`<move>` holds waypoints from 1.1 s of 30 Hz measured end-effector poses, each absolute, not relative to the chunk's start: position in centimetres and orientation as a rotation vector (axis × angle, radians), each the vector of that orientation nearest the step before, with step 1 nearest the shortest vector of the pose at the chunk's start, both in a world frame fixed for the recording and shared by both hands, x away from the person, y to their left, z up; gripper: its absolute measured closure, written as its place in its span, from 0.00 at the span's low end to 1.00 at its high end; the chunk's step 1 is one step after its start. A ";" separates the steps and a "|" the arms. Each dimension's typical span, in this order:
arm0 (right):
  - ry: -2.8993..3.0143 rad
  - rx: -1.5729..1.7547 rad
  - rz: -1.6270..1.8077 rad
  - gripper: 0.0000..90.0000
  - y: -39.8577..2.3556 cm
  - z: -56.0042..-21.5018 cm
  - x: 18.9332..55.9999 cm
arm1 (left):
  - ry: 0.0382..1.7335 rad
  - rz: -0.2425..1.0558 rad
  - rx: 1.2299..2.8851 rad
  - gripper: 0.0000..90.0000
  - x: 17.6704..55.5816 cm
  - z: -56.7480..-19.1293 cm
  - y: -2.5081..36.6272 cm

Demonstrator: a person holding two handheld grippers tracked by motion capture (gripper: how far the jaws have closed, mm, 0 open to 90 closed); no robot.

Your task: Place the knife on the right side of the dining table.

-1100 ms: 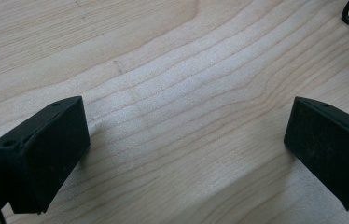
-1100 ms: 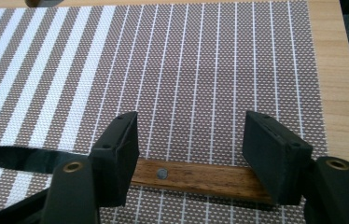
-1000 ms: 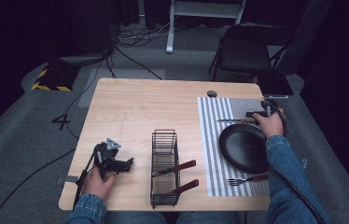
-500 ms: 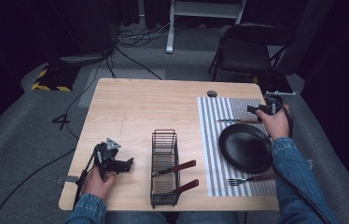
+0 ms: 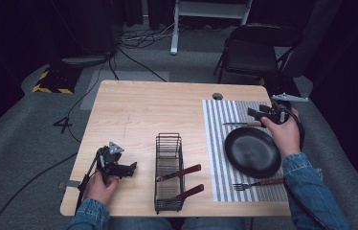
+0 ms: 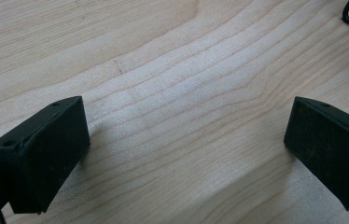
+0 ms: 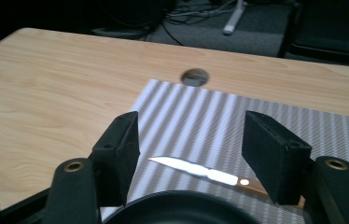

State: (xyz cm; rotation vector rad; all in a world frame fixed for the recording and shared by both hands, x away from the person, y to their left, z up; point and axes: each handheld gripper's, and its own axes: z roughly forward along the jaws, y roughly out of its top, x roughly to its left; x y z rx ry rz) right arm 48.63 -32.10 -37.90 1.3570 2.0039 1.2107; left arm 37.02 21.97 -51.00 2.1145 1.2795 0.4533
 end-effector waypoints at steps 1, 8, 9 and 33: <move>2.012 1.340 1.224 0.41 -31.7 -37.7 48.0 | 1.280 0.453 2.114 0.00 37.0 -51.0 22.0; 2.013 1.166 1.334 0.41 -27.7 -37.3 40.6 | 1.280 0.453 2.114 0.00 37.0 -51.0 22.0; 2.001 1.159 1.371 0.41 -27.2 -37.7 39.6 | 1.279 0.453 2.114 0.00 37.0 -51.0 22.0; 2.375 0.944 1.197 0.42 -18.2 -46.2 33.5 | 1.279 0.452 2.115 0.00 37.0 -51.0 22.0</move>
